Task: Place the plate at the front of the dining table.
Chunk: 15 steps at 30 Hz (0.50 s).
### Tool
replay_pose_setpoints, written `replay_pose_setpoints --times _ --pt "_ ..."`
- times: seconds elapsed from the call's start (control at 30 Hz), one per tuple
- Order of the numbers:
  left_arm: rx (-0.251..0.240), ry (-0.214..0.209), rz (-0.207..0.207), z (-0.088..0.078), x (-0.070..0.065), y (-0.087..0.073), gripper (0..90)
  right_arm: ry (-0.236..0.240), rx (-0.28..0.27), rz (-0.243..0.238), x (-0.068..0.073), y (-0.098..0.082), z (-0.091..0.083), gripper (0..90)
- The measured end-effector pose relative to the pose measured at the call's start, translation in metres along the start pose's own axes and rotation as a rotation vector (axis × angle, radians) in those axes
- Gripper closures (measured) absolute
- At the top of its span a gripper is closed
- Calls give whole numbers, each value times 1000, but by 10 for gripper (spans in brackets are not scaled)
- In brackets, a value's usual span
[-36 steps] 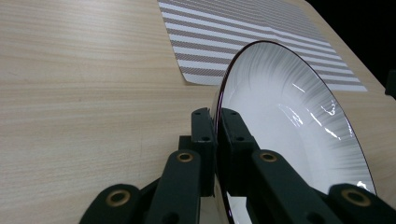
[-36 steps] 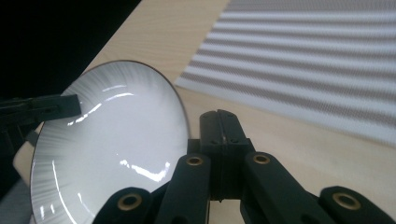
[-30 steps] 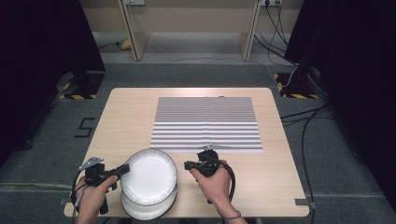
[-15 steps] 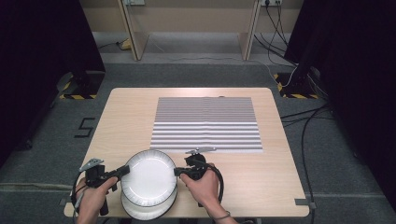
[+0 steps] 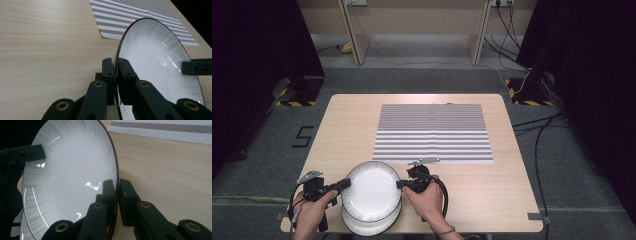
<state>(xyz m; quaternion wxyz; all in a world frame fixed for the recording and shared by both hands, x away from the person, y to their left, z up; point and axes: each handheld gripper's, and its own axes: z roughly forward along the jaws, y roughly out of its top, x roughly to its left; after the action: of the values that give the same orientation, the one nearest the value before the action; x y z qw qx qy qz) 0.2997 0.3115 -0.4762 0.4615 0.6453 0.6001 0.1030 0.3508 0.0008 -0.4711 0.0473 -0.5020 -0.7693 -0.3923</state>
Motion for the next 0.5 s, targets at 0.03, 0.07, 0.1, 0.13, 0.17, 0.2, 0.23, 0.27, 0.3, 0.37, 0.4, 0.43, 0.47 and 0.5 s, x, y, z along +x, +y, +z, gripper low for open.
replay_pose_setpoints --times 0.03,0.07,0.1,0.13,0.17,0.2,0.23,0.27,0.3,0.37,0.4,0.43,0.47,0.5 --pt "0 0 0 0 0 0 842 0 0 0 0 0 0 845" --pt "0 -1 -2 0 -1 0 842 -4 -10 15 0 0 0 854" --pt "0 -3 -3 0 -1 0 843 -5 -16 20 0 0 -1 856" --pt "0 -4 -2 0 -2 1 843 -11 -27 20 0 1 -2 860" --pt "0 -4 -2 0 -2 1 843 -11 -27 20 0 1 -2 860" --pt "-4 3 11 -1 -6 1 842 -22 -41 17 1 2 -4 867" --pt "-2 4 16 -1 -7 2 842 -22 -39 21 1 4 -5 869" --pt "-2 4 16 -1 -7 2 842 -23 -39 20 1 4 -6 871" --pt "5 4 21 -1 -8 3 841 -26 -42 16 1 5 -7 872" --pt "8 -3 12 -1 -9 4 842 -34 -41 10 2 6 -9 872" --pt "7 -7 7 -1 -10 4 843 -39 -45 5 2 7 -10 872" --pt "6 -11 11 0 -11 5 843 -44 -47 6 2 7 -11 872" --pt "5 -13 13 0 -12 6 844 -44 -49 6 1 8 -13 872" --pt "5 -13 13 0 -12 6 845 -44 -49 6 1 8 -13 872"
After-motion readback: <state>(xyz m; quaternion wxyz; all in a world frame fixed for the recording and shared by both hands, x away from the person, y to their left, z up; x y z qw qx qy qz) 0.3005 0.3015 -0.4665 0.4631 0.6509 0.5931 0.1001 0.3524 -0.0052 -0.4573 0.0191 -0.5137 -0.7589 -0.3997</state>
